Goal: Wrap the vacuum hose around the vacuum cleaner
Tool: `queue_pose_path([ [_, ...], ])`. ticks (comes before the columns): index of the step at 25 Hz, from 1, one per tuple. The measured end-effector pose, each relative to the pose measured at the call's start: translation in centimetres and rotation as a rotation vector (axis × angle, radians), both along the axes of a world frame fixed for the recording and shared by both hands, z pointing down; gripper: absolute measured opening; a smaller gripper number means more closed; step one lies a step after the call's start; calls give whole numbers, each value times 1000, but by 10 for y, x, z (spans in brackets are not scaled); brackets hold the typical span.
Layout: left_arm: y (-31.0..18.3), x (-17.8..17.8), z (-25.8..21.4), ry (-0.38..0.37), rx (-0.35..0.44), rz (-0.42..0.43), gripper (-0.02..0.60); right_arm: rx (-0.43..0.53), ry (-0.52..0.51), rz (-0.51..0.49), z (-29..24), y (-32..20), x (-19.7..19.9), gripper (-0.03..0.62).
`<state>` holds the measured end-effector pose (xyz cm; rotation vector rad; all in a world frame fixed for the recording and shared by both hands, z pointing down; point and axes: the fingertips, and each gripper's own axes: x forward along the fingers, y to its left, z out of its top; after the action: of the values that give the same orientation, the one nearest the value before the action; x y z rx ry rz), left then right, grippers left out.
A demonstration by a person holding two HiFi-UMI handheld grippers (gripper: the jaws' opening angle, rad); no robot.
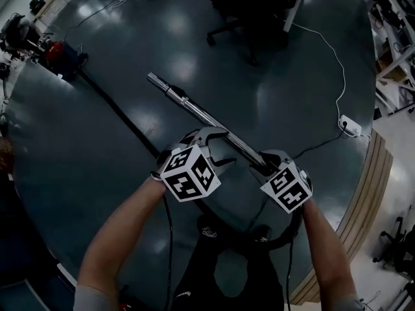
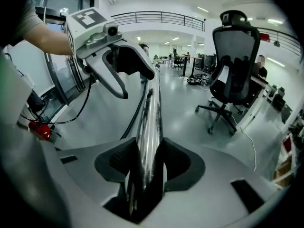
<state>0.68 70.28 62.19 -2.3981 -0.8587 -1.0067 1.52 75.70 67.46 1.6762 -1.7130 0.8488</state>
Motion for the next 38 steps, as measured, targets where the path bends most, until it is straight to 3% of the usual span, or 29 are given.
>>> queue_pose_path([
  [7, -36, -55, -84, -31, 165, 136, 282, -13, 42, -159, -98, -47, -55, 172],
  [11, -54, -91, -113, -86, 224, 186, 282, -34, 79, -254, -136, -73, -91, 172],
  [15, -79, -127, -138, -109, 235, 170, 282, -54, 99, -313, -162, -98, -122, 170],
  [25, -134, -207, -157, -153, 380, 127, 281, -110, 147, -489, -203, -145, -200, 169],
  [31, -143, -244, -163, -195, 291, 87, 273, -115, 238, -646, -227, -162, -240, 167],
  [35, -140, -262, -166, -203, 272, 75, 167, -116, 259, -723, -236, -168, -247, 167],
  [38, -141, -266, -169, -216, 237, 11, 164, -122, 256, -794, -240, -171, -248, 167],
])
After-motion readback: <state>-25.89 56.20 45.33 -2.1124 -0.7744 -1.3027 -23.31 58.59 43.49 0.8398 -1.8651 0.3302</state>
